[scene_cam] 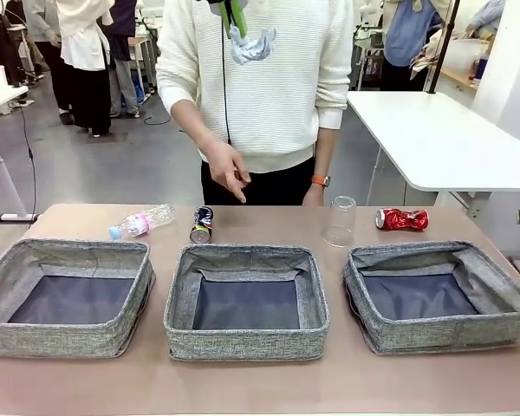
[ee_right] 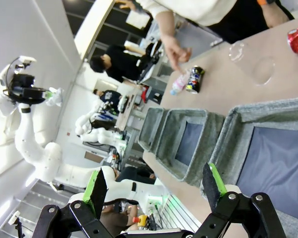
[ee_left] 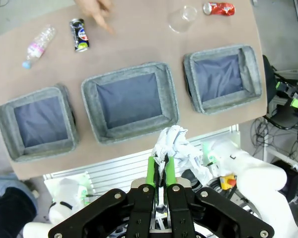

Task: Sort the waste into the appropriate baskets.
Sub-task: Place the picked waste into the Fabric basket indicated by the person.

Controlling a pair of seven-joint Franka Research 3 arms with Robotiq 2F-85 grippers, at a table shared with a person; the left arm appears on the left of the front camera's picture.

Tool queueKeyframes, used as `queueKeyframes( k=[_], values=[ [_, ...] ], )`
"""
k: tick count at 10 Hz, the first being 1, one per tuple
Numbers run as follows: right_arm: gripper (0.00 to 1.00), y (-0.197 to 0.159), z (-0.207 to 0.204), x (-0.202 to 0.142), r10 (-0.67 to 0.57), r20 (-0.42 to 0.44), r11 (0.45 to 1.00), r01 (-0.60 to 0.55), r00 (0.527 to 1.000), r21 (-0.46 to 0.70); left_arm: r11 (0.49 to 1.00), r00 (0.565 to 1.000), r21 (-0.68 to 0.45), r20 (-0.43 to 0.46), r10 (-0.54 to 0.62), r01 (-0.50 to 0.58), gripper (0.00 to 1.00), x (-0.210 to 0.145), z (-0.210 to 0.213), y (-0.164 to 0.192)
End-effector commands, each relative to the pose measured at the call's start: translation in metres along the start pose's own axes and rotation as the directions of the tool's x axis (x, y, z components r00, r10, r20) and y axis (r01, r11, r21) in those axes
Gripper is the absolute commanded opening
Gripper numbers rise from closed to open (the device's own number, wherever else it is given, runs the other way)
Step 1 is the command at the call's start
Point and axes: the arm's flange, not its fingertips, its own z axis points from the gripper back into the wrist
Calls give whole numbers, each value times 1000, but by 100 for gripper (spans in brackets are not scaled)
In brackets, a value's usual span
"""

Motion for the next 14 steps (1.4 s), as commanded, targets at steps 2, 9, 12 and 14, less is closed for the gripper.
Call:
queueKeyframes(
  k=[2,9,12,14],
  values=[
    [100,0,-1,2,23,15,1000,-23,1000,16,1000,1000,13,15,-2,2,7,0,2,0],
    [100,0,-1,2,23,15,1000,-23,1000,16,1000,1000,10,26,1,-1,7,-13,-20,7],
    [100,0,-1,2,23,15,1000,-23,1000,16,998,992,24,117,55,-58,7,-62,-147,47],
    [100,0,-1,2,23,15,1000,-23,1000,16,989,987,26,71,143,-145,7,-71,-239,63]
  ],
)
